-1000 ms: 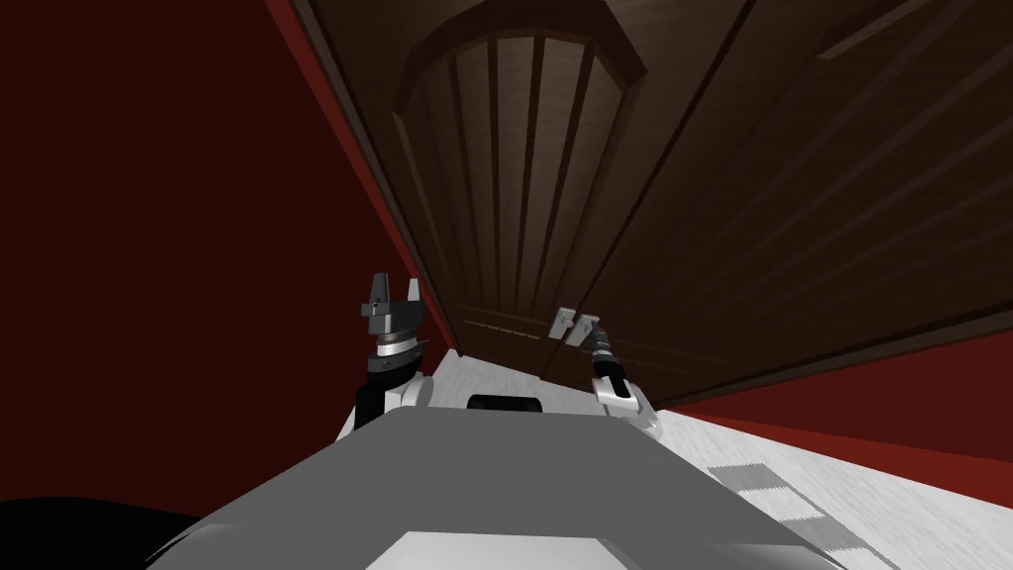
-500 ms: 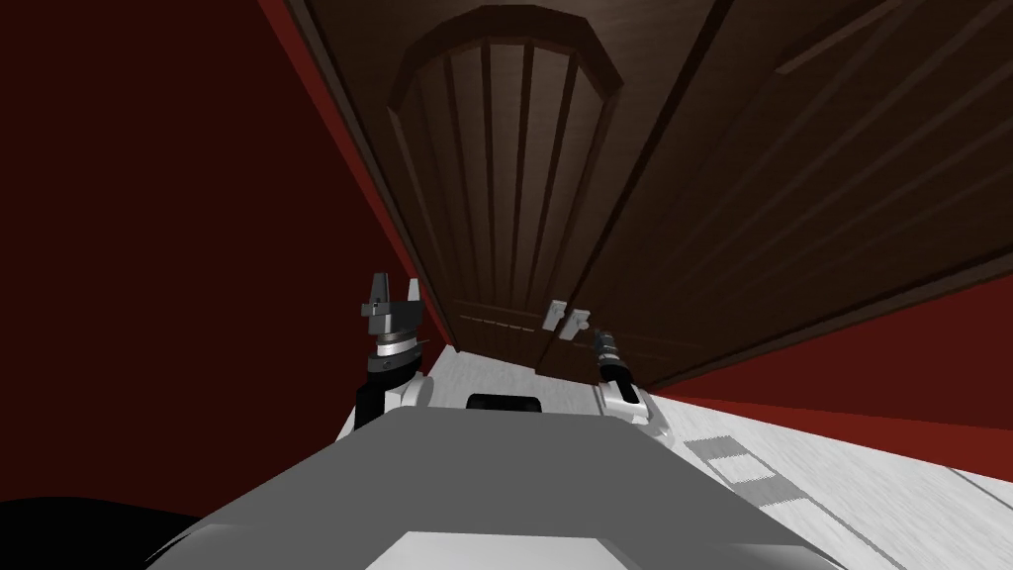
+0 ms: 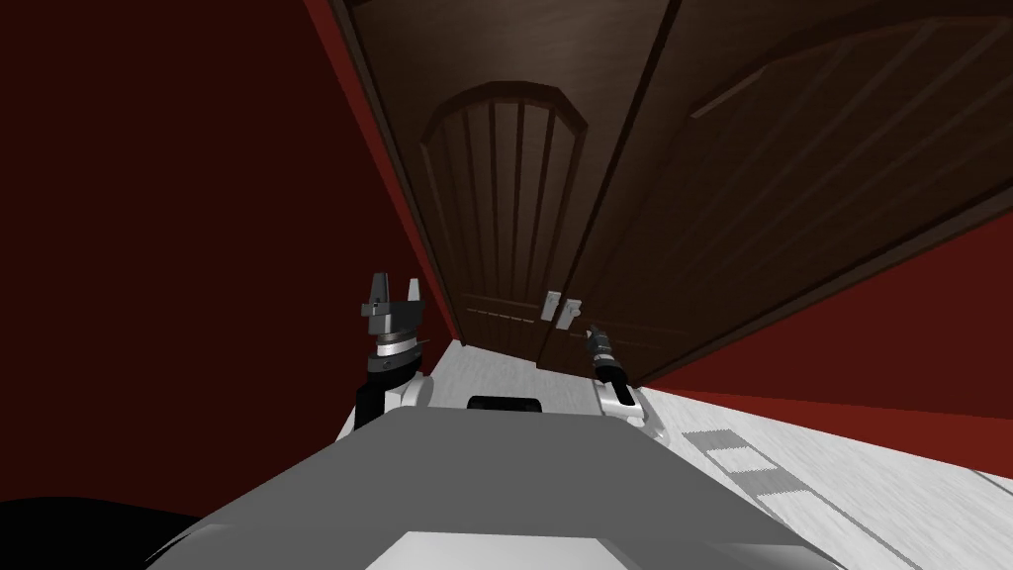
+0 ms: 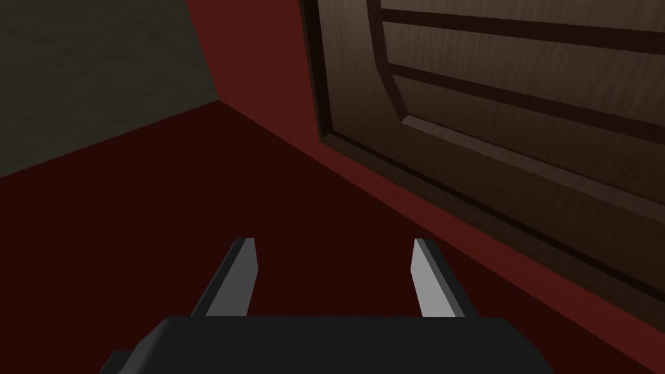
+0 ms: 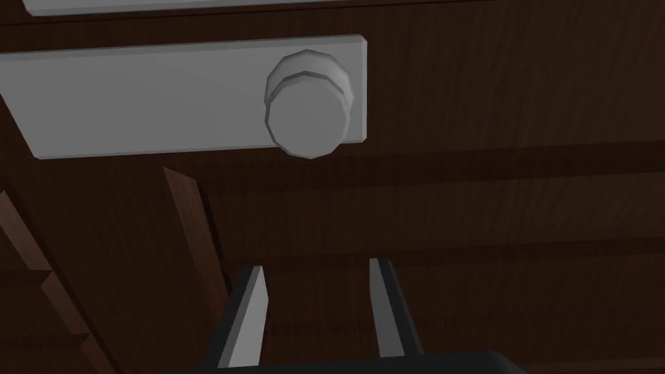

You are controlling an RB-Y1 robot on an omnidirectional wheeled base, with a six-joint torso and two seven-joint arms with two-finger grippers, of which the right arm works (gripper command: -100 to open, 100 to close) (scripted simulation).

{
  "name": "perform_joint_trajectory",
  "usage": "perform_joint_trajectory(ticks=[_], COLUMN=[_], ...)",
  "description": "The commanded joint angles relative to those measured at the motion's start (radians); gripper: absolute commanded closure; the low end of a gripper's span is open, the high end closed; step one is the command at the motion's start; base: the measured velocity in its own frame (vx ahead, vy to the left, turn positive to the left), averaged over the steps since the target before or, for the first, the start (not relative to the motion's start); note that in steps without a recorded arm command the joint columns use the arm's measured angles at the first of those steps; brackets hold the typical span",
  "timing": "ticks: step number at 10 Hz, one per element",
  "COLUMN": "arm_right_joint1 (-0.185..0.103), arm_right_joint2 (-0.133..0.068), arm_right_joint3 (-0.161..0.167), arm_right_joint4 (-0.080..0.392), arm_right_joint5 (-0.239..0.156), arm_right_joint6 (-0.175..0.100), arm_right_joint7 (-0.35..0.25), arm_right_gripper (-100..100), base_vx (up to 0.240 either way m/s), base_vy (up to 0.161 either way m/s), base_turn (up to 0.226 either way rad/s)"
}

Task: Pull the door open

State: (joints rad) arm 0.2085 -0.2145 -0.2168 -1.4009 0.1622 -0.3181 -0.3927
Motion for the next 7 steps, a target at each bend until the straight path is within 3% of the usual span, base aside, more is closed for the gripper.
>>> perform_joint_trajectory(ticks=[1,2,4,5,7], arm_right_joint1=[0.001,0.002,0.018,0.013,-0.001], arm_right_joint2=[0.004,0.007,-0.005,-0.009,-0.004], arm_right_joint3=[0.021,0.013,-0.029,-0.048,-0.042], arm_right_joint4=[-0.004,-0.004,0.024,0.042,0.045], arm_right_joint5=[0.003,0.003,-0.004,-0.009,-0.008], arm_right_joint6=[-0.016,-0.010,-0.003,0.001,0.001], arm_right_joint7=[-0.007,-0.001,0.008,0.016,0.019], arm_right_gripper=[-100,-100,-100,-100,-100], base_vx=[-0.169,-0.073,-0.038,0.106,0.181], base_vy=[0.056,0.028,-0.057,-0.100,-0.067], base_turn=[0.076,0.006,-0.184,-0.115,0.053])
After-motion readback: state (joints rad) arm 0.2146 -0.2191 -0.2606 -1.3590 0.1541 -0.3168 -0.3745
